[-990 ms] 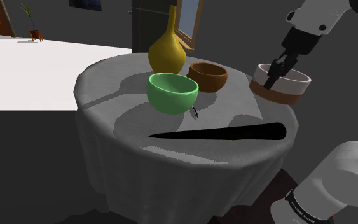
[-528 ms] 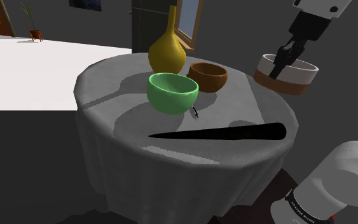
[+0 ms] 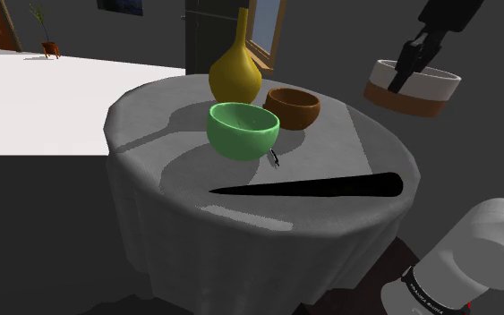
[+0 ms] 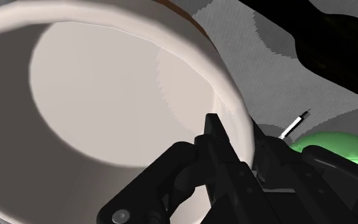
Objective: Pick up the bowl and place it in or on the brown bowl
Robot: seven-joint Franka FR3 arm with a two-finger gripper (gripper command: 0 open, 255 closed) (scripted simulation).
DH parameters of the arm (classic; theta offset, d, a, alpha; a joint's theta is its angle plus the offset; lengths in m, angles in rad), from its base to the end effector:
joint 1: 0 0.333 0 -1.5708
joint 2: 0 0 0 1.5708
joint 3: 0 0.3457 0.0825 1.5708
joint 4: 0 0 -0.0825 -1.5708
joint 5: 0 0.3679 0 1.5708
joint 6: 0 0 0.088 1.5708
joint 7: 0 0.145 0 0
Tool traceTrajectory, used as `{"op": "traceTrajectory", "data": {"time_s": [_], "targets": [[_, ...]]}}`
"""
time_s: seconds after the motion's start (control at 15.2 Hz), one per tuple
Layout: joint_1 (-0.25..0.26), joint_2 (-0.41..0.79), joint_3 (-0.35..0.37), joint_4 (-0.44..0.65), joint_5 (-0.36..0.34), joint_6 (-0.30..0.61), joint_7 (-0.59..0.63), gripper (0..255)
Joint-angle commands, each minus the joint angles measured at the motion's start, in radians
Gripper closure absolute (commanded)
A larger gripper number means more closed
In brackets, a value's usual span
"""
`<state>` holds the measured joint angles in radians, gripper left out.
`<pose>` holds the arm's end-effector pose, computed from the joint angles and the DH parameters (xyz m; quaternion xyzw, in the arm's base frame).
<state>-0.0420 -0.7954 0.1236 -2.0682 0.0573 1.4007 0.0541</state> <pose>0.2433 0.0512 0.6853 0.9980 0.0046 0.0623 0.0130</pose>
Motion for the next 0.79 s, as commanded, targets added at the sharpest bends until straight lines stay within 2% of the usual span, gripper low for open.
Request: {"op": "traceTrajectory", "data": {"time_s": [0.0, 0.4, 0.73], "targets": [[-0.003, 0.042, 0.008, 0.038, 0.001, 0.005, 0.007, 255], [-0.018, 0.264, 0.061, 0.2, -0.003, 0.066, 0.051, 255], [-0.027, 0.461, 0.108, 0.377, -0.027, 0.085, 0.096, 255]]}}
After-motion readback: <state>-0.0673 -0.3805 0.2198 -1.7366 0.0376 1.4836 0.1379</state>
